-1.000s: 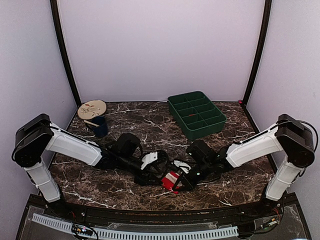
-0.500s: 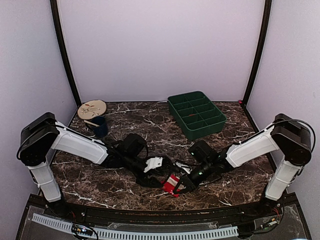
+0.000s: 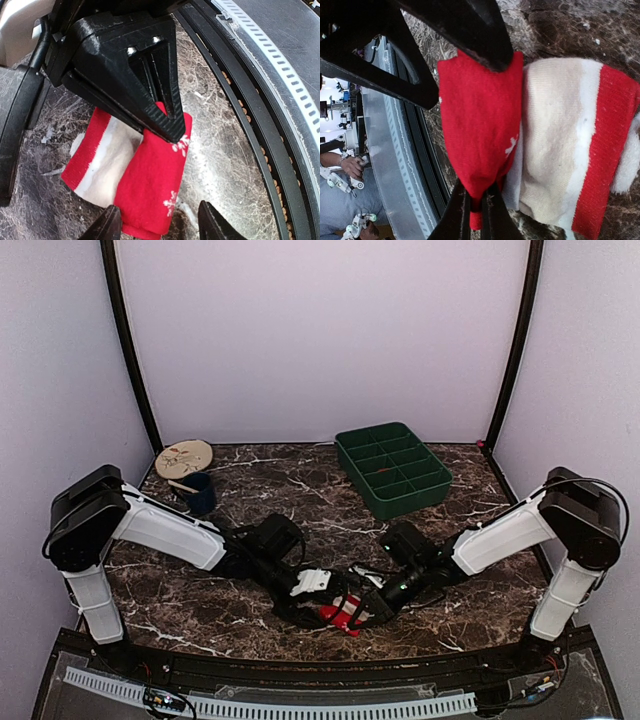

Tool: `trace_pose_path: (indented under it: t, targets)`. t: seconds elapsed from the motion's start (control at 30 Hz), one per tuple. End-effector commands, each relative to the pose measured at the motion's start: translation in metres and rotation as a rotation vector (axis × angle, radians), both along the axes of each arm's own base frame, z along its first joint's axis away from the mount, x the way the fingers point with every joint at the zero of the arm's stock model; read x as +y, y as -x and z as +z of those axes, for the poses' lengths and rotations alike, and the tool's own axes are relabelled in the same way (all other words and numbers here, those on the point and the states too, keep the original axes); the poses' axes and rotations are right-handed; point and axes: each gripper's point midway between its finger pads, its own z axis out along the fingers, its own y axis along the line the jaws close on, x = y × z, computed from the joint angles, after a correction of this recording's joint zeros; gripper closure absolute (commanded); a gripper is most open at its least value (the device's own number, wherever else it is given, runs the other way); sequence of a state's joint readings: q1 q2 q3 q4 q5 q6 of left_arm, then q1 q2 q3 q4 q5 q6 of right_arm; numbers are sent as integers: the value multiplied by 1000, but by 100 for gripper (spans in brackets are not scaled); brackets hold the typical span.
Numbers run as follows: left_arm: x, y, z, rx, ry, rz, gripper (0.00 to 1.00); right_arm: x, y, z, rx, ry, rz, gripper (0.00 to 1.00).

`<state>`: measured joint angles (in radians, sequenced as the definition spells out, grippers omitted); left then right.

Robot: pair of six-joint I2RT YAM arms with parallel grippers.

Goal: Roll the socks
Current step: Roll the sock at the center of the board.

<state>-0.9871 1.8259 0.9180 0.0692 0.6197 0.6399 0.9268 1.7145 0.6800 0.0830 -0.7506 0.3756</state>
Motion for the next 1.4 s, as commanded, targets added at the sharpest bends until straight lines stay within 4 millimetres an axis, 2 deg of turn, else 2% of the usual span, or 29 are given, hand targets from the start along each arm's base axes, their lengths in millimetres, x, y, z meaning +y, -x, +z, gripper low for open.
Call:
trace_pose_path:
  t: [0.0, 0.5, 0.6, 0.7, 0.83, 1.03, 1.37]
  targets:
    - [-4, 7, 3, -3, 11, -54, 46, -1, 1, -4, 28, -6, 5, 100]
    - [-8, 11, -5, 46, -9, -84, 64, 5, -1, -4, 41, -7, 16, 100]
    - [-9, 13, -7, 57, -17, -96, 70, 5, -1, -3, 40, -5, 14, 100]
    - [-9, 15, -9, 78, -24, -106, 84, 4, -2, -3, 34, 1, 16, 100]
    - [-9, 14, -12, 96, -53, -102, 91, 2, -6, -5, 8, 29, 16, 99]
    - [-5, 13, -18, 122, -107, -90, 98, -2, -14, -9, -43, 86, 14, 79]
    - [-1, 9, -18, 241, -182, -40, 100, -12, -29, -11, -116, 134, -35, 69]
